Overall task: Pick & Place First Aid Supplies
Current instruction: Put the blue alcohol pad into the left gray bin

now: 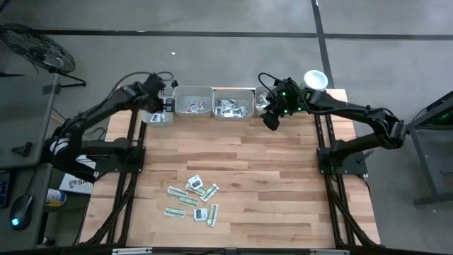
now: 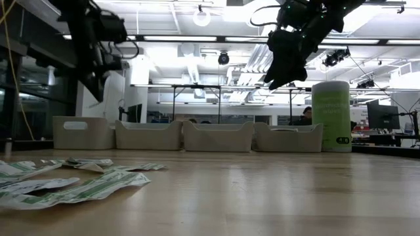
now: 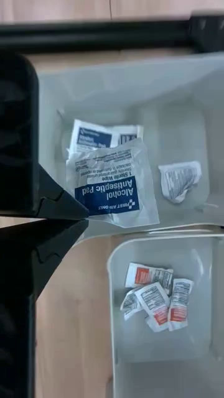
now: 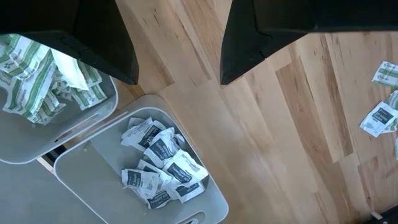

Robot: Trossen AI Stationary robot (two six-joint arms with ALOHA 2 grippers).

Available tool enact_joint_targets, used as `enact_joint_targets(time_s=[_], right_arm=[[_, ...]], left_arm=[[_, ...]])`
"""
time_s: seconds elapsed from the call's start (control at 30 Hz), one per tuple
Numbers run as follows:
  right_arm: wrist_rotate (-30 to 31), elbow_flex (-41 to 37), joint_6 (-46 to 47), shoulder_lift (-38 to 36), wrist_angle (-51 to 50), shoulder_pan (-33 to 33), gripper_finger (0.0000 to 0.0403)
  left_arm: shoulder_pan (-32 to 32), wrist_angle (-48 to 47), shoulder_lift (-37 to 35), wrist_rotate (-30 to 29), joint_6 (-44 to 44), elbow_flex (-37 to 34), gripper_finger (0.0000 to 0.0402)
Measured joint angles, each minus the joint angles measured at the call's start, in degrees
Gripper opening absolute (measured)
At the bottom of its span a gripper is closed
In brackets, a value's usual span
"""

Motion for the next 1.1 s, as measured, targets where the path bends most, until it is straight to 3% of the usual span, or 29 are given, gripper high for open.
enact_joint_targets(time_s=[0.07, 0.23, 0.9, 1.1], right_arm=[[0.0, 0.0, 0.0, 0.0, 0.0, 0.0, 0.022], [0.0, 0.0, 0.0, 0.0, -0.1, 0.0, 0.022], [0.0, 0.0, 0.5, 0.0, 0.0, 0.0, 0.022], [0.0, 0.0, 0.9, 0.0, -0.1, 0.0, 0.022]], left_arm=[[3.5, 1.7, 2.1, 3.5, 2.6, 0.0, 0.0], [8.4, 1.8, 6.6, 4.3, 5.1, 0.0, 0.0], [7.8, 0.6, 14.1, 7.4, 4.7, -0.7, 0.0002], [7.8, -0.3, 14.1, 7.3, 5.8, -0.7, 0.0054]])
